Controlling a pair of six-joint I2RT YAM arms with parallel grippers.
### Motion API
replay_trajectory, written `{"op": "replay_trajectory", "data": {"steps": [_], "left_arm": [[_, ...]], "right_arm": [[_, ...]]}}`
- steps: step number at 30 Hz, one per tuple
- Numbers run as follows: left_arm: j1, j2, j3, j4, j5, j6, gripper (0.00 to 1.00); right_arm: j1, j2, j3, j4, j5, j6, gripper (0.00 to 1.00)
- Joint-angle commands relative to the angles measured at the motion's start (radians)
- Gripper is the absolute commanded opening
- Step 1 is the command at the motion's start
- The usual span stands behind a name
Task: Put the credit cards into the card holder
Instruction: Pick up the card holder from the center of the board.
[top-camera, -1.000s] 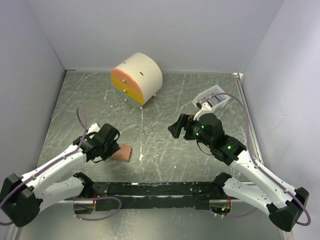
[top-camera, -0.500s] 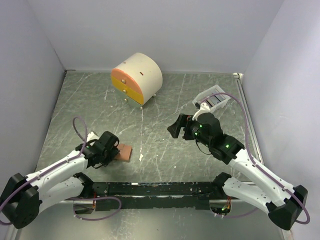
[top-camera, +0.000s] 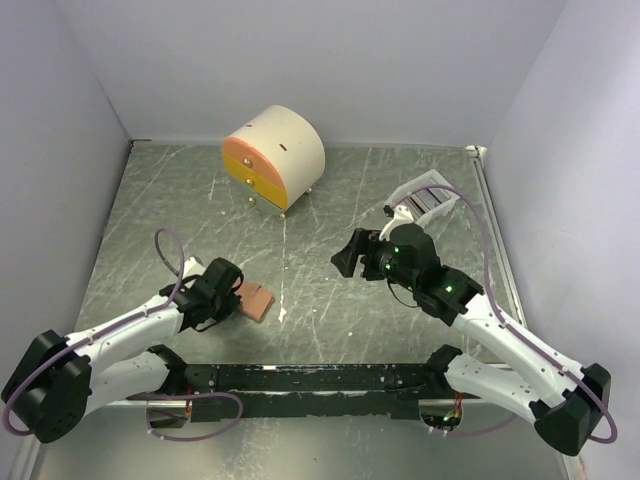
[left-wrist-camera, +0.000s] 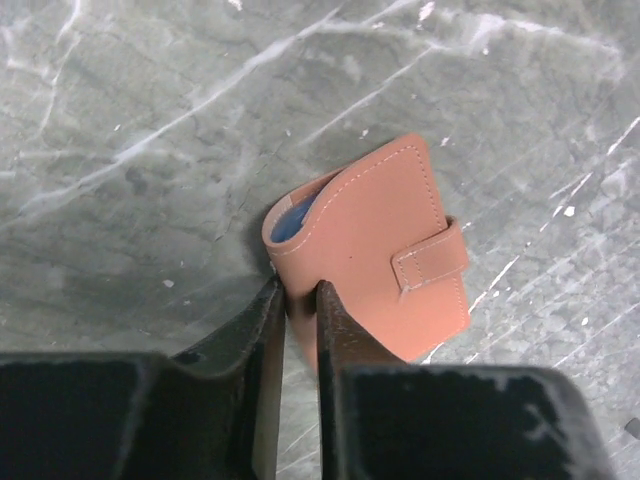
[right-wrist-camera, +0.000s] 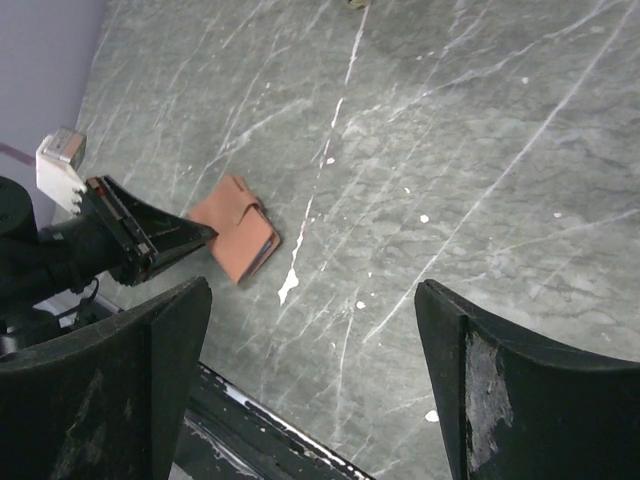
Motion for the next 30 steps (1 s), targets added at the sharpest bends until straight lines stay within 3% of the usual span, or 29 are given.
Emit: {"op": "replay_trajectory", "data": {"steps": [1, 3, 8, 14, 20, 22, 24, 26, 30], "left_arm": [[-0.001, -0.028, 0.023, -0.004, -0.007, 0.123, 0.13], [-0.001, -0.048, 0.042, 0.006, -0.002, 0.180, 0.07], [-0.002, -0.058, 0.125, -0.022, 0.007, 0.305, 0.07], [-0.001, -0.074, 0.236, 0.002, 0.158, 0.501, 0.07], [-0.002, -0.120, 0.328, -0.032, 0.304, 0.579, 0.07], [-0.002, -0.140, 0.337, -0.019, 0.353, 0.596, 0.07], [-0.001, -0.158, 0.340, -0.003, 0.411, 0.593, 0.07], [-0.002, -0.176, 0.352, -0.002, 0.460, 0.575, 0.07], [-0.001, -0.195, 0.374, -0.023, 0.516, 0.514, 0.07]], "right_arm": [[-0.003, 0.024, -0.025, 0.087, -0.098, -0.028, 0.80], [-0.001, 0.030, -0.047, 0.139, -0.125, -0.040, 0.75], [0.015, 0.065, -0.089, 0.243, -0.102, -0.088, 0.72], [0.050, 0.136, -0.122, 0.407, -0.144, -0.196, 0.68], [0.097, 0.177, -0.151, 0.613, -0.266, -0.553, 0.68], [0.099, 0.212, -0.128, 0.641, -0.238, -0.533, 0.68], [0.103, 0.237, -0.122, 0.677, -0.348, -0.540, 0.67], [0.130, 0.220, -0.175, 0.740, -0.511, -0.709, 0.66], [0.200, 0.101, -0.303, 0.872, -0.491, -1.013, 0.66]]}}
